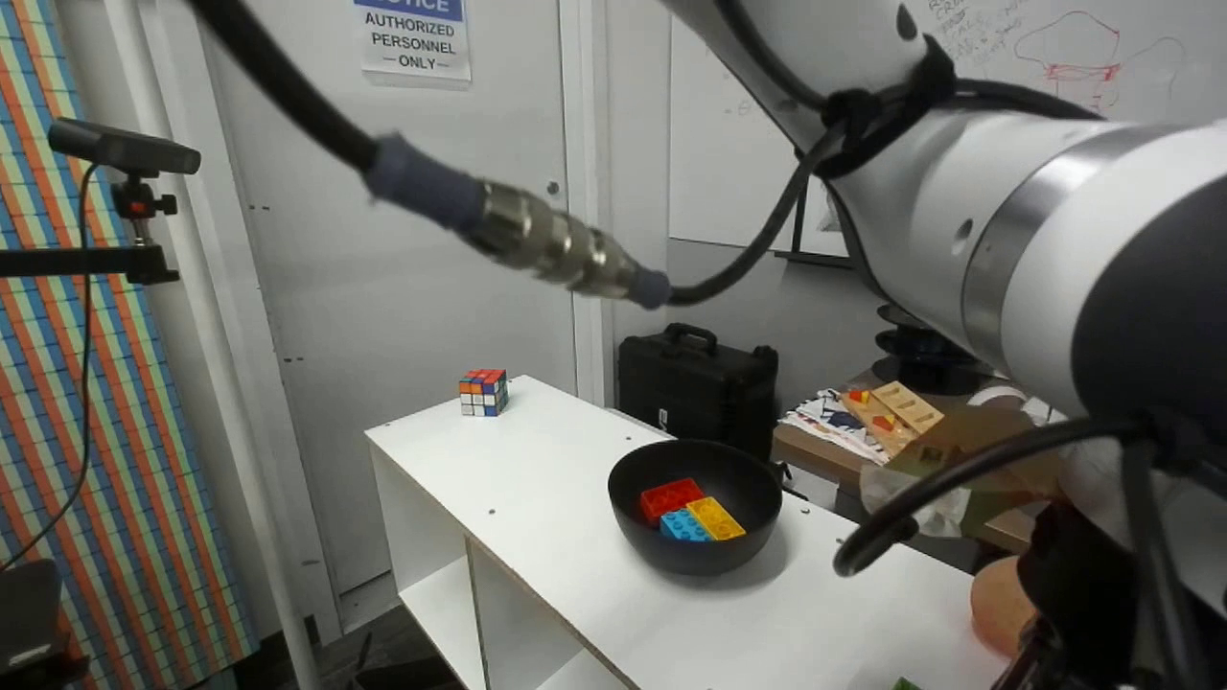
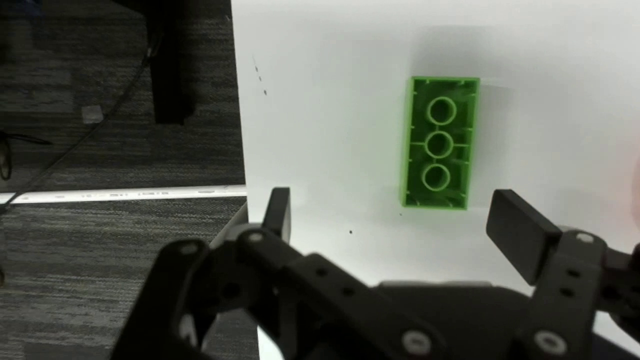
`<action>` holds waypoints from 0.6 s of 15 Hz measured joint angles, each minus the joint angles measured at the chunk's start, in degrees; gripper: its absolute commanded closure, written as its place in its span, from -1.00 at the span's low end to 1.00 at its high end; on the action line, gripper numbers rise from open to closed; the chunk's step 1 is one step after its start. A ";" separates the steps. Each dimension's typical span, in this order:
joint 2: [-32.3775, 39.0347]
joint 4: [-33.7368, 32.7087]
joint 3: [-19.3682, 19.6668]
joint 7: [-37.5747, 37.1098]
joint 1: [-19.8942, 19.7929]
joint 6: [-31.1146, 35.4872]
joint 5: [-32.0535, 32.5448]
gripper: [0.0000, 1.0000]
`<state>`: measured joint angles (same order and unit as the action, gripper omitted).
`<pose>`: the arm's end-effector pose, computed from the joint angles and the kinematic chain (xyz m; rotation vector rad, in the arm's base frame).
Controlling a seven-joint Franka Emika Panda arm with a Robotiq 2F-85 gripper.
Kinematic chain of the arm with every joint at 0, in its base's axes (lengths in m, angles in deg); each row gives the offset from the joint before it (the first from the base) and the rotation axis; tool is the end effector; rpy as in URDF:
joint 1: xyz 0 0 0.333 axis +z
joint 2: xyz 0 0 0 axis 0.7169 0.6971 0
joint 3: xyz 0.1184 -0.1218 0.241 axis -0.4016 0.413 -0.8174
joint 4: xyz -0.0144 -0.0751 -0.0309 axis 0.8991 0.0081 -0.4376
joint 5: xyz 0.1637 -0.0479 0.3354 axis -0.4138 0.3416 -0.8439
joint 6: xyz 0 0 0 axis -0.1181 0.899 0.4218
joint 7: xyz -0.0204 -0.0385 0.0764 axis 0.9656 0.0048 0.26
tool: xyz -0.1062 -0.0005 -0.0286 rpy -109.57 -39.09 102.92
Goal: Pick the blocks on the counter and put them in the bowl
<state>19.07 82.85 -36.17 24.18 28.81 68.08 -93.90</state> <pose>0.6086 -0.3032 0.1347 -2.1914 2.1474 0.3135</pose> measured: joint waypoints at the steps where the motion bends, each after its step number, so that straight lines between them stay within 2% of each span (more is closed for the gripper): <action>1: 1.36 -1.29 -0.09 -0.07 0.00 -1.39 0.43 -1.00; 4: 4.99 -5.03 -0.42 -0.23 0.20 -4.09 1.89 -1.00; 9: 8.51 -9.25 -0.60 -0.21 0.74 -4.24 3.94 -1.00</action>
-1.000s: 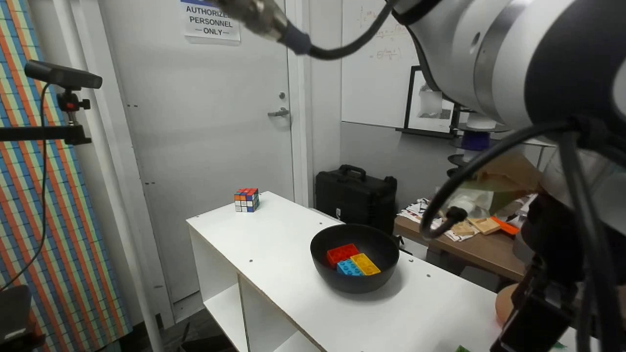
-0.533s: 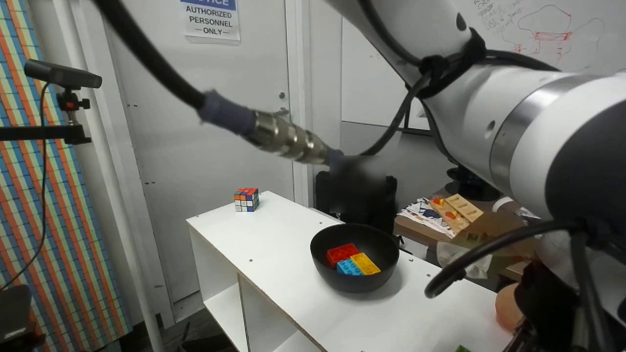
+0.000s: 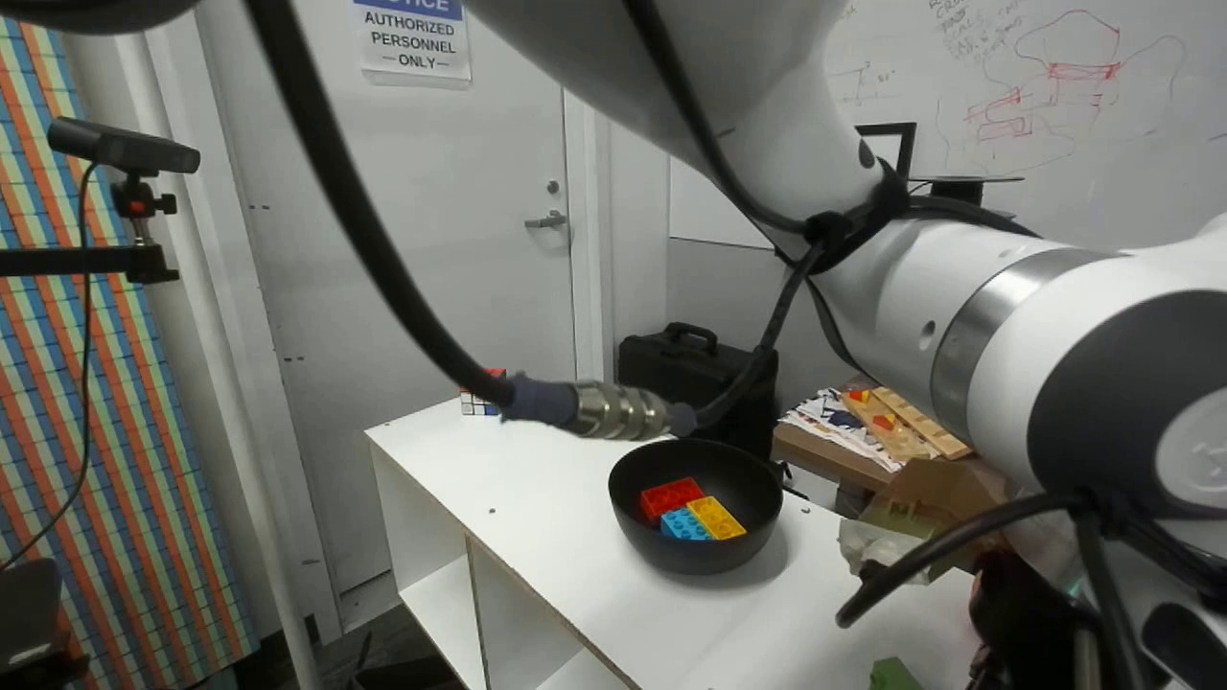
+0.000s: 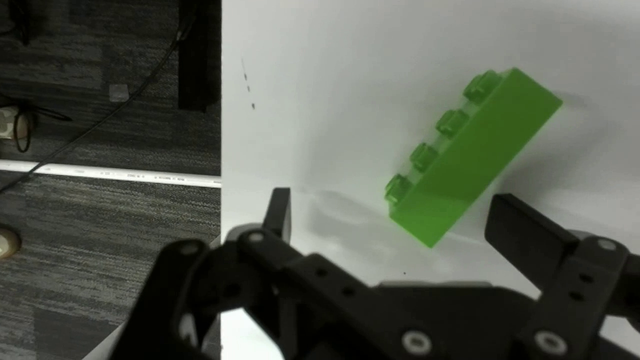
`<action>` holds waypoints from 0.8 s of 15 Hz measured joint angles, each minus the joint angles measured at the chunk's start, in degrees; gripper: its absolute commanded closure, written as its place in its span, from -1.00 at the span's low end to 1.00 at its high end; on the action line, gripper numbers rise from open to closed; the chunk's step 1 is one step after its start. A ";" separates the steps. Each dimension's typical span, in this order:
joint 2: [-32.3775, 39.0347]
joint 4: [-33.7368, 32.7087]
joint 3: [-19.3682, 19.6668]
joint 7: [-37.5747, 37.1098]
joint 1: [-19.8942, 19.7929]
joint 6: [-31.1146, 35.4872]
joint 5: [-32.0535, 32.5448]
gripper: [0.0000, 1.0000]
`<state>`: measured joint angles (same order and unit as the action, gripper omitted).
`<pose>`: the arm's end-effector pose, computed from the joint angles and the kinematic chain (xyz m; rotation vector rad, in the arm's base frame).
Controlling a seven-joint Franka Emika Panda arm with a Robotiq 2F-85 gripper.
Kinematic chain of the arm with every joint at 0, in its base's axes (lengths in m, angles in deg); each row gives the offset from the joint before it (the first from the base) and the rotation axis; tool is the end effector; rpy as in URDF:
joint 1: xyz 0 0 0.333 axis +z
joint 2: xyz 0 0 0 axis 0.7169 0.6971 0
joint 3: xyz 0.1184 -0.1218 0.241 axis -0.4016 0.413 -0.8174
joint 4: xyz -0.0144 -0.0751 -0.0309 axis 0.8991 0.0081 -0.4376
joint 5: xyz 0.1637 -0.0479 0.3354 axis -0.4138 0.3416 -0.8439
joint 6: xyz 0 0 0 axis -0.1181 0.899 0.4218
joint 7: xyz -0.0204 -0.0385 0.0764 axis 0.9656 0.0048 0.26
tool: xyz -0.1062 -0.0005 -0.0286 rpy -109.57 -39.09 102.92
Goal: Pick the blocks on the counter and put them in the bowl
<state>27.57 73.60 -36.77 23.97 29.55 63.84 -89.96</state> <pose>0.6239 -0.2869 0.0907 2.3026 -2.0700 -0.3988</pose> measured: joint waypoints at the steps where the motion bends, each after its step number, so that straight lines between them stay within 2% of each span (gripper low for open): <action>1: 0.13 -0.32 -0.01 0.03 0.07 0.01 0.26 -1.00; 4: 0.15 -0.68 -0.24 0.30 0.12 0.01 0.39 -1.00; 5: 0.14 -0.70 -0.44 0.39 0.14 0.01 0.39 -0.89; 6: 0.14 -0.70 -0.67 0.57 0.15 0.00 0.39 -0.73; 7: 0.14 -0.70 -0.97 0.76 0.20 -0.01 0.39 -0.31; 9: 0.10 -0.70 -1.67 1.09 0.27 -0.01 0.39 -0.24; 12: -0.02 -0.65 -2.50 1.69 0.27 0.01 0.35 0.28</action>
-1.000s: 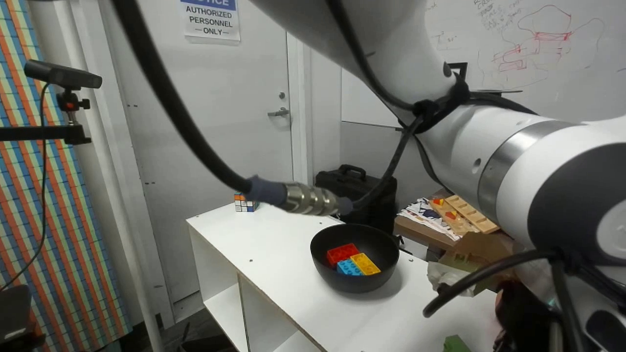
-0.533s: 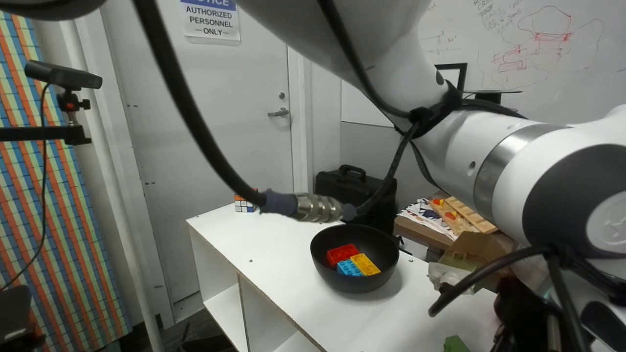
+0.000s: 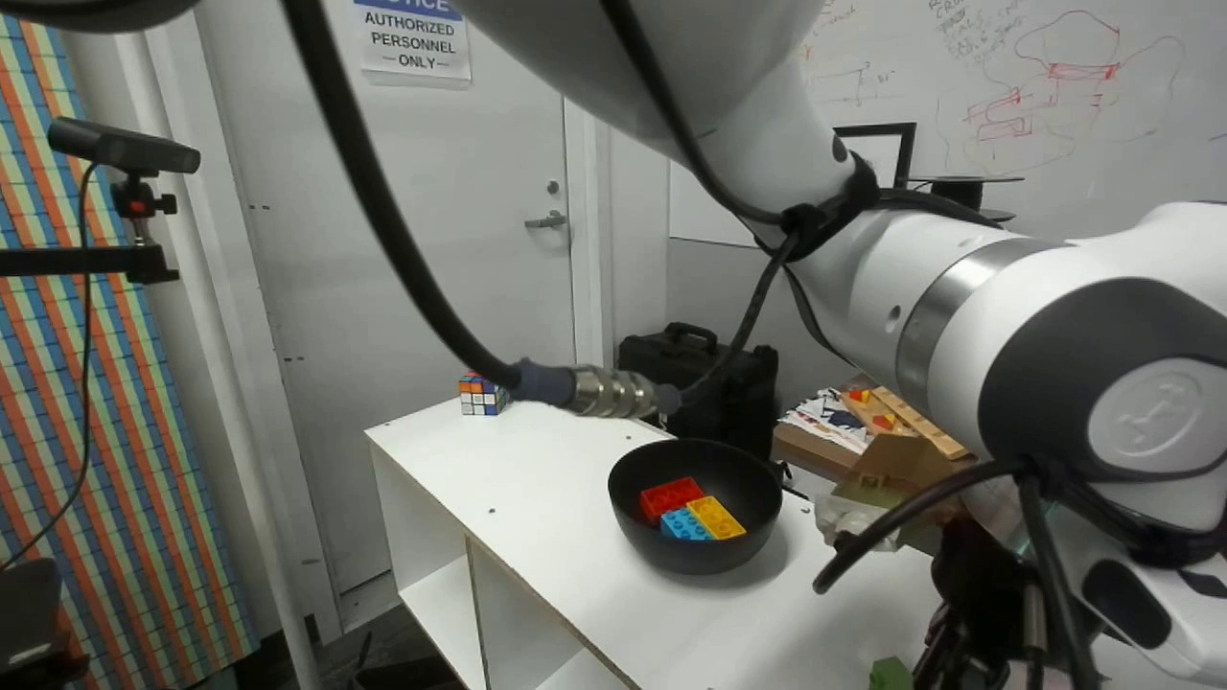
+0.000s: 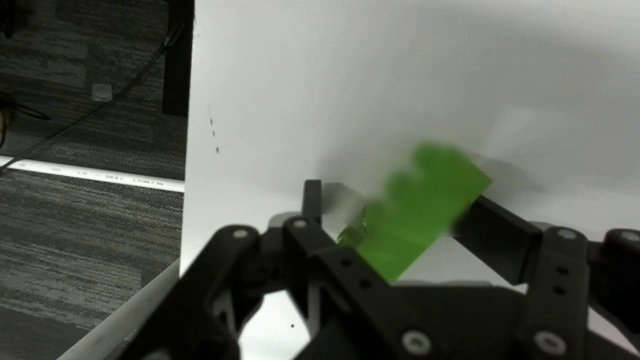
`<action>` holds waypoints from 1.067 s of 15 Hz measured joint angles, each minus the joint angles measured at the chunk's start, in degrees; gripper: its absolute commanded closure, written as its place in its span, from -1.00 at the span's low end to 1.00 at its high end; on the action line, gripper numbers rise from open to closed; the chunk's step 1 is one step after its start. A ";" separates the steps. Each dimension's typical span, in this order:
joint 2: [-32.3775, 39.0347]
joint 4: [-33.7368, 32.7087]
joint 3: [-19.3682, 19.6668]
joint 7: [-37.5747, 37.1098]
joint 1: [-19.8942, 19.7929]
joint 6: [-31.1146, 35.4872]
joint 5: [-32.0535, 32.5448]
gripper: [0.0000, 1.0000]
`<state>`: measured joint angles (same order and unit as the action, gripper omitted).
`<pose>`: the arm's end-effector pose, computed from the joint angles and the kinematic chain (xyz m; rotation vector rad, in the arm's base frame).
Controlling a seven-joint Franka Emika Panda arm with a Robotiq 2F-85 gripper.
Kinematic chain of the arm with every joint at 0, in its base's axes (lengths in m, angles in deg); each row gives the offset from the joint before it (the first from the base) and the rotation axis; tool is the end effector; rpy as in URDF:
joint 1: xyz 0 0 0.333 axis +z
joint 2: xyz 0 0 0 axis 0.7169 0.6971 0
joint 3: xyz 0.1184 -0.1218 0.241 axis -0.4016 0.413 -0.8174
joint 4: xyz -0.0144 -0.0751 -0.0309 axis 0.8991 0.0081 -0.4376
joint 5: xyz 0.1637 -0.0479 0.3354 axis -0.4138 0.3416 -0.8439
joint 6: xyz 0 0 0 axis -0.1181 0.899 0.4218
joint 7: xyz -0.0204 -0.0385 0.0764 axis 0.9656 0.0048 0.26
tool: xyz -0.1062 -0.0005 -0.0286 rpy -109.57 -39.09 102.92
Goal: Pick the blocks on the counter and put them in the bowl
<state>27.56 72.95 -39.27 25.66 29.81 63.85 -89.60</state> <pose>0.6367 -0.2633 0.0916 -2.3718 1.9976 0.4066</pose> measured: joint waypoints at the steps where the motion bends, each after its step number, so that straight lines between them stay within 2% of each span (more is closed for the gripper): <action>1: -0.09 0.08 -0.17 0.19 0.00 0.12 -0.03 0.41; 4: -0.79 0.46 -0.32 0.87 -0.15 0.86 -0.52 0.81; 6: -1.74 1.34 -0.32 1.58 -0.51 1.78 -0.94 0.74; 12: -7.23 8.00 -0.57 5.10 -1.70 6.05 -2.40 0.76; 16: -13.47 16.86 -2.08 9.45 1.27 11.51 -2.40 0.77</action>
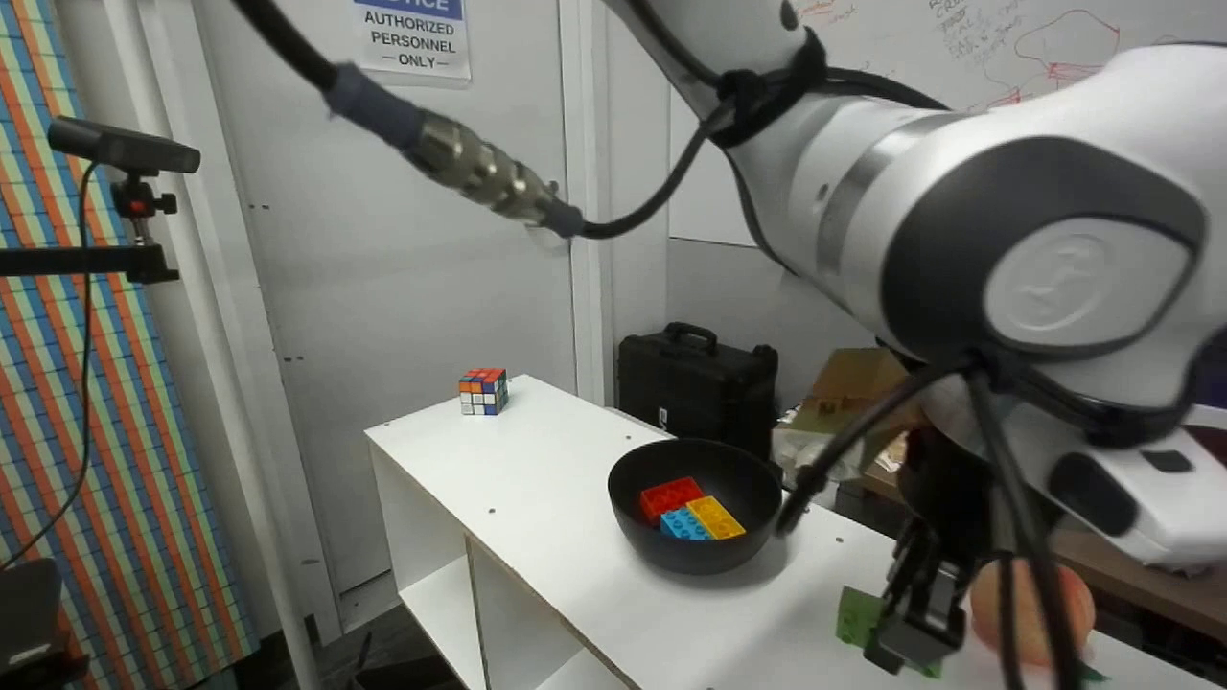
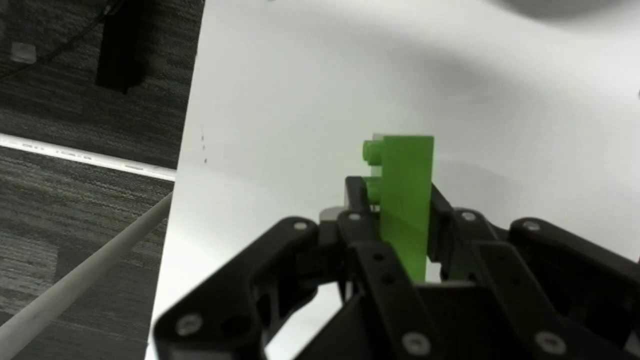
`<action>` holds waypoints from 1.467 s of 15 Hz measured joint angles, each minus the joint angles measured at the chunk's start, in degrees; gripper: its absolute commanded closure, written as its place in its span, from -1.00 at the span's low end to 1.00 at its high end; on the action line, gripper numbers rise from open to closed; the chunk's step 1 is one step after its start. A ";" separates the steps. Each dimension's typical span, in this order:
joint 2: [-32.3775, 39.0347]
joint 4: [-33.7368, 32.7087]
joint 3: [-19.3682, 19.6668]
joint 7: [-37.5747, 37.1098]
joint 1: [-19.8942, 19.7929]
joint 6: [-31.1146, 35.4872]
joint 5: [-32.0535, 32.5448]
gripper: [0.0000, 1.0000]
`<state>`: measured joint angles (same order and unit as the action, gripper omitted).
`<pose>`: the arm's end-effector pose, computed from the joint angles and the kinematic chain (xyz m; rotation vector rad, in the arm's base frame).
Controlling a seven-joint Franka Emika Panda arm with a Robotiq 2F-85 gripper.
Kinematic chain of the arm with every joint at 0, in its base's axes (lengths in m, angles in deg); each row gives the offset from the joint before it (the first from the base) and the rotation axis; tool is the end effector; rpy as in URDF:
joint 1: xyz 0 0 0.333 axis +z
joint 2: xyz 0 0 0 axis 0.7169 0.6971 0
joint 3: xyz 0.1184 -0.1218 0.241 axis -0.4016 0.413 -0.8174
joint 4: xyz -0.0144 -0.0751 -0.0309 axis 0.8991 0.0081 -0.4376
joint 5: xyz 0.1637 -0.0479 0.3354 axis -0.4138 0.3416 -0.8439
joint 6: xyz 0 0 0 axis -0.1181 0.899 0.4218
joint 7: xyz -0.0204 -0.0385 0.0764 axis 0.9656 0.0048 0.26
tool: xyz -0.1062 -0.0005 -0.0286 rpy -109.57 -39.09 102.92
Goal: Pick the blocks on the counter and put them in the bowl
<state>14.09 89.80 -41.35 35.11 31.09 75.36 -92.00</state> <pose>0.6280 -0.2383 0.1476 -2.4348 1.7847 0.2021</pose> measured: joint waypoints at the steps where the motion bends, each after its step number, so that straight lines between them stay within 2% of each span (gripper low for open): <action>1: -1.45 2.60 -0.39 1.00 1.52 2.27 0.01 0.77; 4: -5.26 10.99 -1.54 4.21 6.33 12.36 0.02 0.76; 8: -10.96 22.97 -2.39 7.36 10.86 30.74 -0.20 0.76; 10: -14.42 28.99 -2.85 9.06 11.28 39.91 -1.24 0.76; 12: -18.31 35.20 -3.35 10.99 10.97 45.53 -2.26 0.77; 14: -22.99 41.14 -4.47 13.60 10.03 46.64 -3.05 0.78; 16: -27.37 45.18 -7.41 16.08 7.96 44.43 -3.82 0.80; 19: -31.51 45.82 -13.89 20.16 3.69 38.67 -8.02 0.82; 22: -32.39 43.71 -19.05 25.13 0.91 36.64 -13.35 0.83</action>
<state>-18.30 133.52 -60.40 60.24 32.00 112.00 -105.36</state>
